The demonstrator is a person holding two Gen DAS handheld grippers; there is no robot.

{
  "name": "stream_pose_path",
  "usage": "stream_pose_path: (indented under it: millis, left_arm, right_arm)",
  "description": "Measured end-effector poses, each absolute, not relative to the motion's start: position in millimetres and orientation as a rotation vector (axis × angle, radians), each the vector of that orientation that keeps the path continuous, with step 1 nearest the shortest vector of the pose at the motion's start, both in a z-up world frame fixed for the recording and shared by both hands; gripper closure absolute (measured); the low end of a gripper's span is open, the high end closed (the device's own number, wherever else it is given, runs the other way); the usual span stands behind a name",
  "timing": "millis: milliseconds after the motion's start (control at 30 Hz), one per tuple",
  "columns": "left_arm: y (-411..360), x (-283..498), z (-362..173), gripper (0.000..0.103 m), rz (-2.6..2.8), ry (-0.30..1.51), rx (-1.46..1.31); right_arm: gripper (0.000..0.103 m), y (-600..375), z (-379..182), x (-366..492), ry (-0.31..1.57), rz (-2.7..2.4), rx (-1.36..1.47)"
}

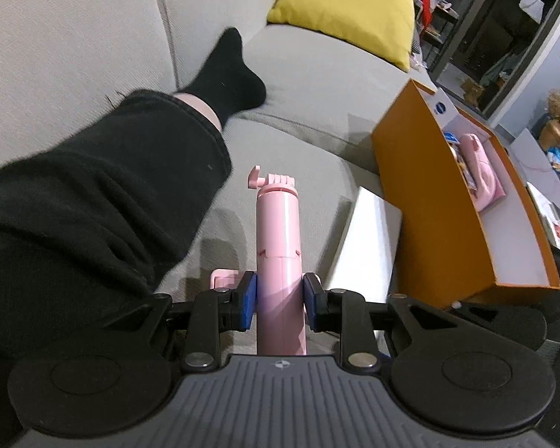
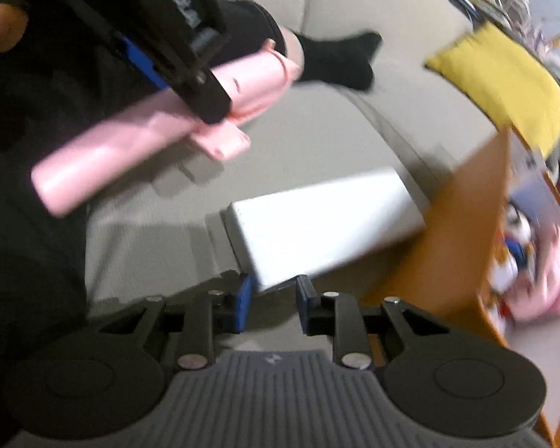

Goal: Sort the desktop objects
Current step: 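Grasp the white box with the right gripper while the left holds the selfie stick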

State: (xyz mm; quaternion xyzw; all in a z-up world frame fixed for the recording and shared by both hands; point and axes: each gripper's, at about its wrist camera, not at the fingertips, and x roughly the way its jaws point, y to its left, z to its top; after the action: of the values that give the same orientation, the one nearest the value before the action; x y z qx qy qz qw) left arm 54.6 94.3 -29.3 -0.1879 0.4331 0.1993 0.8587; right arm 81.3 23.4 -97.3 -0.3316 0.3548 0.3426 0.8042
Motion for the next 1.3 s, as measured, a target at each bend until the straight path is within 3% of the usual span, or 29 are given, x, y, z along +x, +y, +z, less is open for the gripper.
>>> stream_pose_path:
  millis: [267,533,733,833,933,1300]
  left_arm:
    - [105.6,55.9,-17.3,0.073,0.443,0.886,-0.344]
    - [110.2,65.8,-15.8,0.073,0.415,0.875,-0.330]
    - [113.5,68.8,-19.1,0.073,0.420,0.888,-0.316]
    - [117.8,69.8,-21.3,0.073,0.415,0.892,-0.336]
    - [120.5,70.9,-22.7,0.073,0.406,0.892,-0.345]
    - [127.5,76.6,-29.1,0.073,0.369,0.898,-0.374]
  right_arm:
    - [0.071,48.2,-87.1,94.7,0.621,0.928,-0.809]
    - [0.058,58.9,-83.8,97.5,0.486,1.006,-1.387]
    - [0.057,69.3,-104.1,94.0,0.422,1.064,-1.706]
    - [0.056,75.5,-115.8,101.0,0.417,1.080,-1.760]
    - [0.048,78.0,-125.4,102.3,0.371,1.084,-1.797]
    - [0.052,81.1,-135.8,103.0,0.293,1.073,-1.841]
